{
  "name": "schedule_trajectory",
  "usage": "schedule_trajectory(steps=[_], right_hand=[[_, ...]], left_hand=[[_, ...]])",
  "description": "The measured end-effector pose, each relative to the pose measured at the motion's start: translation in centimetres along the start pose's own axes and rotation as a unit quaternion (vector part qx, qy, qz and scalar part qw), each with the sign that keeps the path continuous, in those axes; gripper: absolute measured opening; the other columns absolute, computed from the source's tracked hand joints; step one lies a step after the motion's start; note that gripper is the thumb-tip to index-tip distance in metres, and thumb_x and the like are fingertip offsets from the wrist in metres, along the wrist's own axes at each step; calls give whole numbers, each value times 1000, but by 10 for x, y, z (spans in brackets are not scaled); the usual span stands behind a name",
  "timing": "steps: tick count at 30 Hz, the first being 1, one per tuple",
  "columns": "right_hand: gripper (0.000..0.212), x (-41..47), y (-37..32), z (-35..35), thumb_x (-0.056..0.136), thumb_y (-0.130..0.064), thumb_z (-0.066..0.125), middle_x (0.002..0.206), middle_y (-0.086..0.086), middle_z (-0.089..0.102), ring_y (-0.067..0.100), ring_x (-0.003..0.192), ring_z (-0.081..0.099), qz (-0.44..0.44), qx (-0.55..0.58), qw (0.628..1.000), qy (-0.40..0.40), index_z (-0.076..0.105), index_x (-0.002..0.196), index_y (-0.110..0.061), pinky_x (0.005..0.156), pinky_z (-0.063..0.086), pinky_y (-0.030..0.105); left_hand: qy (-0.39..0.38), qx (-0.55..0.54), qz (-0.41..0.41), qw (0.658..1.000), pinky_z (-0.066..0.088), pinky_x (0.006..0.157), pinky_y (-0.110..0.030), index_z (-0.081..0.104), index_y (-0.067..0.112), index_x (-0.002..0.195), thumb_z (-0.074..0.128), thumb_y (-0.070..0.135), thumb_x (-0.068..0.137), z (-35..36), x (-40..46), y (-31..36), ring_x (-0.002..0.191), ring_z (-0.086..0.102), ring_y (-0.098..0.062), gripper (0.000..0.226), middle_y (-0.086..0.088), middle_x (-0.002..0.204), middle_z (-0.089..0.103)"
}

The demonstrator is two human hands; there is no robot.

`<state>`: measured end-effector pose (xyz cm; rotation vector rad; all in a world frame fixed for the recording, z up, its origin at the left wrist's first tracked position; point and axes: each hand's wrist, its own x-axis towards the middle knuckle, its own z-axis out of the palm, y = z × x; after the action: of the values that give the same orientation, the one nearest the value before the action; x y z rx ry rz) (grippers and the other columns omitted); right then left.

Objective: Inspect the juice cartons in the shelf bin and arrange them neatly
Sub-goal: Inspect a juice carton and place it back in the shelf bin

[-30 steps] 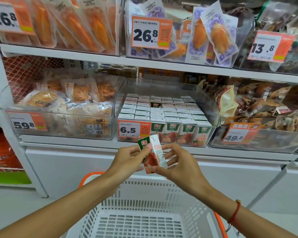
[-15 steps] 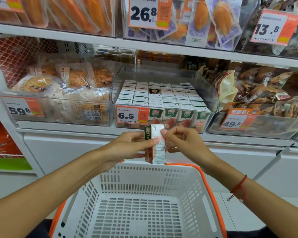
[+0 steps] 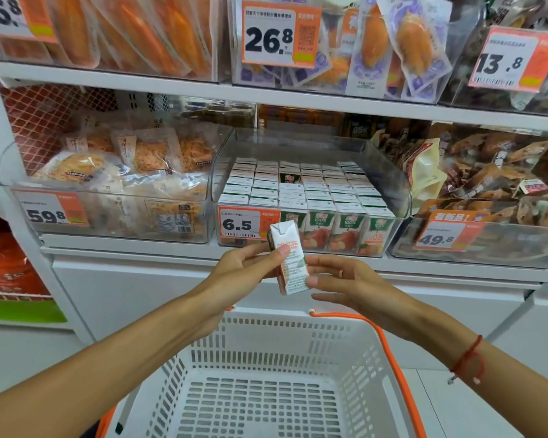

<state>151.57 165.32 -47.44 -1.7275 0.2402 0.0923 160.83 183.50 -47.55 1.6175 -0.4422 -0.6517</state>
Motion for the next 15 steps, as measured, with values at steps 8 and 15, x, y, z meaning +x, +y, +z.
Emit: schedule_trajectory(steps=[8,15], right_hand=[[45,1,0,7,73,-34,83,108,-4,74,11,104,68,-13,-37,998,43,70,115,-24,101,49,37],[54,5,10,31,58,-36,92,88,-8,67,3,69,61,-41,-161,972,166,61,101,-26,65,56,24]], left_hand=[[-8,-7,29,1000,48,97,-22,63,32,124,61,39,91,3,1,-1,101,66,6,34,18,105,73],[54,-37,5,998,52,60,-10,70,22,107,71,21,87,6,1,-6,80,72,0,20,6,96,75]])
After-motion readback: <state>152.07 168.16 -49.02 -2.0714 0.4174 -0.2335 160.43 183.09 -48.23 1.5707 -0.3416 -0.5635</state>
